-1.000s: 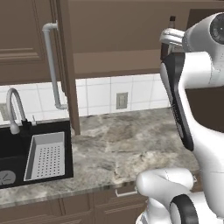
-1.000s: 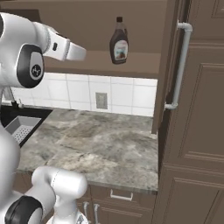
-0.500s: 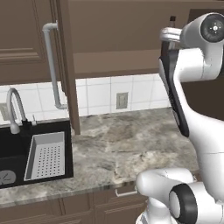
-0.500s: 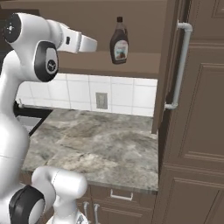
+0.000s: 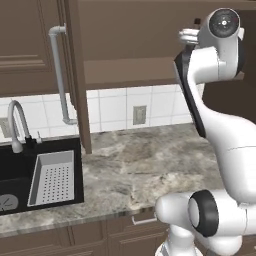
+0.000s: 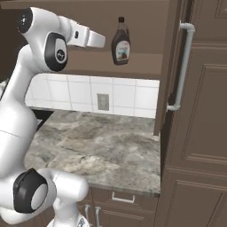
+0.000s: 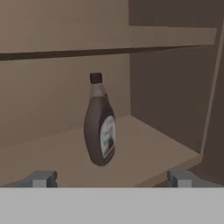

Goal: Move the mustard and syrup bottle from the cabinet to the dining counter.

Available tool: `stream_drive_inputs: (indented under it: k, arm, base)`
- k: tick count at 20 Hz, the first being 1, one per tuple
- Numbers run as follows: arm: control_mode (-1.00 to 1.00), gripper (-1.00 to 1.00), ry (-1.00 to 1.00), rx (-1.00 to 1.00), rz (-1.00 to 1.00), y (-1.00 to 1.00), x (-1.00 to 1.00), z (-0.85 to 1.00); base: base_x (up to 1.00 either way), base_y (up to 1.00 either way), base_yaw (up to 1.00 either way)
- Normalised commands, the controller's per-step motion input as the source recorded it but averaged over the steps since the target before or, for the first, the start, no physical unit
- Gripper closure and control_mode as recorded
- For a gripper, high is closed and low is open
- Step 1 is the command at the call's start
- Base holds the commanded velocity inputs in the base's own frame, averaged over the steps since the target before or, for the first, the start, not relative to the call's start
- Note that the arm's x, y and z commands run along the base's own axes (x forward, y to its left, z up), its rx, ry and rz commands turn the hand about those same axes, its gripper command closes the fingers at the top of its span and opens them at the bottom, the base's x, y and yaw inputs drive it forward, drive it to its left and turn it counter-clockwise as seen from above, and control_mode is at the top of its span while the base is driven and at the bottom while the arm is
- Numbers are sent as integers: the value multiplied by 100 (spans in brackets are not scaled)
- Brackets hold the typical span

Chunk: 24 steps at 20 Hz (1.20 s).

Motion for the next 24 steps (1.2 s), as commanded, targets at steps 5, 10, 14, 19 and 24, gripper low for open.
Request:
stream_drive_inputs:
  k: [5, 10, 14, 19, 24]
  arm:
    - [-100, -100, 7, 0, -8, -25, 35, 0]
    - [-100, -100, 5, 0, -5, -15, 26, 0]
    - [-100, -100, 2, 0, -1, -4, 29, 0]
    - [-100, -100, 2, 0, 0, 0, 41, 0]
    - [-100, -100, 1, 2, 0, -3, 43, 0]
  base:
    - [0, 0, 0]
    - [0, 0, 0]
    - [0, 0, 0]
    - [0, 0, 0]
    - [0, 0, 0]
